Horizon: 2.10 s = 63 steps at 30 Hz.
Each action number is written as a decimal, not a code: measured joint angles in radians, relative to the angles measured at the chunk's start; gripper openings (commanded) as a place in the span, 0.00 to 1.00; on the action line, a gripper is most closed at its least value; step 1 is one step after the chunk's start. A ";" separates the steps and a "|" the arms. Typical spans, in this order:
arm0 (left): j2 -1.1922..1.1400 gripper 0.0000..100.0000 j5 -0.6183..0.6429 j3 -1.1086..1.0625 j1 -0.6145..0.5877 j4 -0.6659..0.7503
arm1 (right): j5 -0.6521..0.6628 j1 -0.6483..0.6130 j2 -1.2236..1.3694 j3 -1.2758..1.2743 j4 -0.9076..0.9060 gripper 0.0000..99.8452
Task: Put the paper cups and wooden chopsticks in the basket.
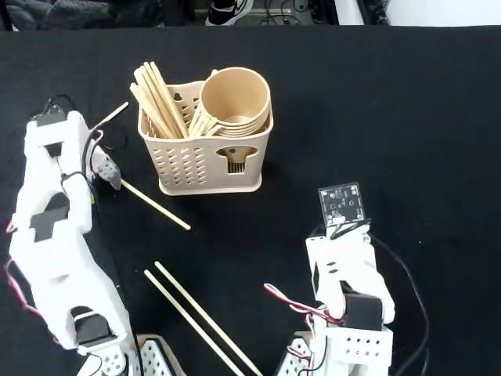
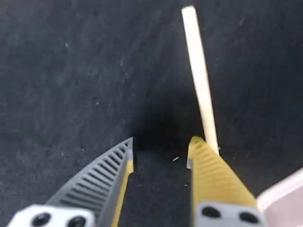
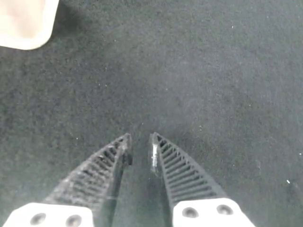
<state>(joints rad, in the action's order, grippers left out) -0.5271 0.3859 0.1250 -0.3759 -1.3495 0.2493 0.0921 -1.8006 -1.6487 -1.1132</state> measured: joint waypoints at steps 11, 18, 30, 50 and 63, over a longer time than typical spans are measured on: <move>-0.112 0.19 -0.031 0.230 0.011 -0.219 | 0.000 0.000 0.000 0.000 0.000 0.08; 0.028 0.19 0.014 0.322 0.029 -0.301 | 0.000 0.000 0.000 0.000 0.000 0.08; -0.143 0.10 0.204 0.235 -0.002 -0.040 | 0.000 0.000 0.000 0.000 0.000 0.08; 0.216 0.03 0.029 0.575 0.003 -0.356 | 0.000 0.000 0.000 0.000 0.000 0.08; 0.873 0.03 -0.221 0.611 0.305 0.037 | 0.000 0.000 0.000 0.000 0.000 0.08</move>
<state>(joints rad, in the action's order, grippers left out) 0.3460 0.1649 0.7357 -0.0706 -1.3126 0.2493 0.0921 -1.8006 -1.6487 -1.1132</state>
